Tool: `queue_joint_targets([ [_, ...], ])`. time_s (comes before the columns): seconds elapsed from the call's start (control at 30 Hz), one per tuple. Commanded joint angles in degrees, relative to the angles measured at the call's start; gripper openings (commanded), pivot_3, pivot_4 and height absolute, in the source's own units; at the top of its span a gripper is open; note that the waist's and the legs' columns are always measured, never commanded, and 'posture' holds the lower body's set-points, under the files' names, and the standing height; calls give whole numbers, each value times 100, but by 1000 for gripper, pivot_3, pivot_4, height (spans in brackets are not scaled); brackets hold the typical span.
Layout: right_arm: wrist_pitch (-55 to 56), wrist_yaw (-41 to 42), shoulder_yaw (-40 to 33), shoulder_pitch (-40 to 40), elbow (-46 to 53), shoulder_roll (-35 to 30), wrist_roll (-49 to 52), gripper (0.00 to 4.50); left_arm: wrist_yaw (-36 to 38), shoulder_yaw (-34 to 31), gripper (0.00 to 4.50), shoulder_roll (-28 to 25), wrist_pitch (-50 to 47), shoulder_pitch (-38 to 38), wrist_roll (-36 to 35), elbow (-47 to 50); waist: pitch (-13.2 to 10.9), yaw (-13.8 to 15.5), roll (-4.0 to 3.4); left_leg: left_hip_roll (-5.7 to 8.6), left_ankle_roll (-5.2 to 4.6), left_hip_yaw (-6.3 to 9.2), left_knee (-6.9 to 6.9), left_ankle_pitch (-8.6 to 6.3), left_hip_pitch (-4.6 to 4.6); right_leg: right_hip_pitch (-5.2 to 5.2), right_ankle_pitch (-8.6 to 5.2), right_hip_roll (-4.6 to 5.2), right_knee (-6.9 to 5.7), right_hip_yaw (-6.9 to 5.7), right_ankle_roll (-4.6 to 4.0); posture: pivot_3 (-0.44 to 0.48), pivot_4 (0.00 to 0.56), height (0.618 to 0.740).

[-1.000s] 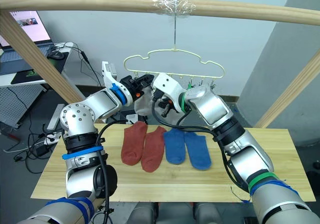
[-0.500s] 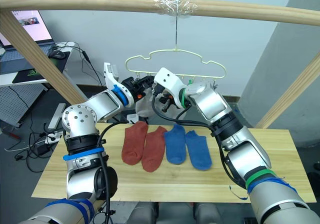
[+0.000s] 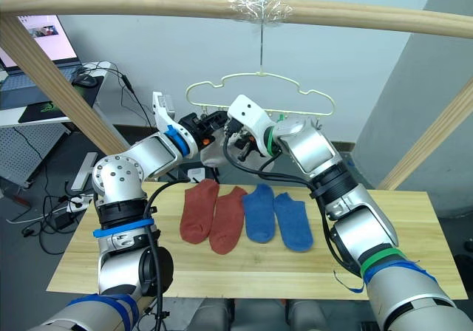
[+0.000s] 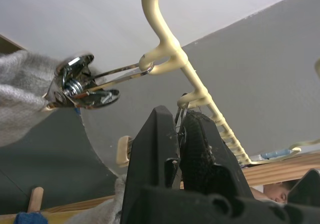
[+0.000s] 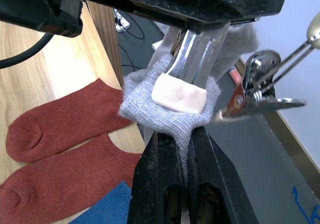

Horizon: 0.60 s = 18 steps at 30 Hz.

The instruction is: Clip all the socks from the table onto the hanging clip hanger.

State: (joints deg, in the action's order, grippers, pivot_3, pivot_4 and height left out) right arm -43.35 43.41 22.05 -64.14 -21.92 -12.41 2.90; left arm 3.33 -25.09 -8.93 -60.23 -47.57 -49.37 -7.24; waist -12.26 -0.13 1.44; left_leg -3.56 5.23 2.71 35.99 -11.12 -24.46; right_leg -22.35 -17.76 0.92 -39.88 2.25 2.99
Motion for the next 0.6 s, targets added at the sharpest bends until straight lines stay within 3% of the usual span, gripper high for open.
queue_joint_targets([
  [0.03, 37, -7, -178, -222, 201, 31, -9, 0, 121, 51, 1111, -27, 77, 2, -82, 108, 0, 0, 0, 0, 0, 0, 0, 0, 0, 0, 0, 0, 0, 0, 0, 80, 144, 740],
  [0.3, -31, 36, -172, -176, 301, 40, 6, 0, 134, 15, 3668, -4, 63, 60, -164, 234, 0, 0, 0, 0, -1, 0, 0, -1, 0, 0, 0, 0, 0, 0, 0, 77, 148, 740],
  [0.47, -151, 60, -143, -59, 444, 64, 39, 0, 166, 8, 3668, -34, -37, 150, -255, 344, 0, -1, 0, 0, -2, 0, 0, -1, 0, 0, 0, 0, 0, 0, 0, 81, 151, 740],
  [0.6, -255, 48, -126, 77, 593, 74, 68, 1048, 347, 273, 3708, -225, -96, 368, -166, 594, 0, -2, 0, -1, -2, 1, -3, -1, 0, -1, 0, 0, 1, 0, 0, 85, 154, 740],
])
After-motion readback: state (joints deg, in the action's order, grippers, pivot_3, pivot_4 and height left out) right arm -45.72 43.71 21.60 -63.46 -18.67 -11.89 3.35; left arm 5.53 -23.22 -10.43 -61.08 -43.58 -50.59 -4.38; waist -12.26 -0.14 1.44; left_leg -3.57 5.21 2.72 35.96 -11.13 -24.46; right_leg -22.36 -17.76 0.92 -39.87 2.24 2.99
